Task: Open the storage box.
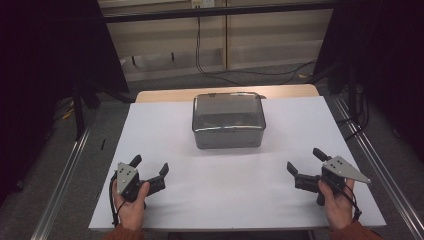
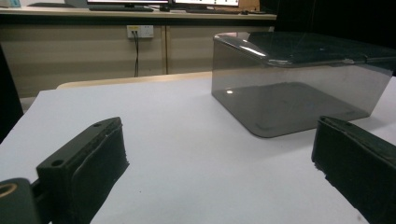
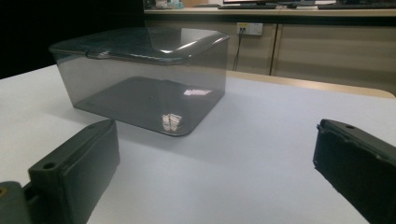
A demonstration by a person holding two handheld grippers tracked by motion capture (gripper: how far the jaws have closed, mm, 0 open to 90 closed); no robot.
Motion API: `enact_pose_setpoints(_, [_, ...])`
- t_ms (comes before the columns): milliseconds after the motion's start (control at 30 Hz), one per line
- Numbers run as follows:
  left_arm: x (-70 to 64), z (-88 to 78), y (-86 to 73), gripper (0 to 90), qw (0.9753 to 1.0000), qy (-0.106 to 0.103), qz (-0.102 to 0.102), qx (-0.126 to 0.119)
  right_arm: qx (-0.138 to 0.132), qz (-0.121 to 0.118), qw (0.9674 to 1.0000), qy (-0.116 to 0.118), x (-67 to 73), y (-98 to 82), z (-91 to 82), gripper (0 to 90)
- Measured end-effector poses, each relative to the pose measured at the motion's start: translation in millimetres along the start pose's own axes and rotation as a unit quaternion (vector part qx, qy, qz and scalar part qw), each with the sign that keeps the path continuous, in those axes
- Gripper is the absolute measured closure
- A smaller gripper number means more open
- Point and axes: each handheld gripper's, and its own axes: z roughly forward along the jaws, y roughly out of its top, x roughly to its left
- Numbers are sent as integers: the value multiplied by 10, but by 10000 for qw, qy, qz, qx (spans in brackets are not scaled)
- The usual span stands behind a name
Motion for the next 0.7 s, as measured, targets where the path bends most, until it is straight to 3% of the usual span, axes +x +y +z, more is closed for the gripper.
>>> enact_pose_setpoints(200, [-14,-7,5,29,10000,-62,-33,-31,-51,-123,9996,231,80,29,21,0])
enact_pose_setpoints(233, [-20,-9,7,29,9999,-108,-54,-41,-106,-108,9993,354,99,39,29,0])
enact_pose_setpoints(333, [-38,-8,11,29,9999,-114,-4,-85,-104,-167,9990,400,121,50,47,0])
enact_pose_setpoints(700, [-68,-5,14,29,9996,-231,-106,-77,66,-200,9968,767,268,95,244,0])
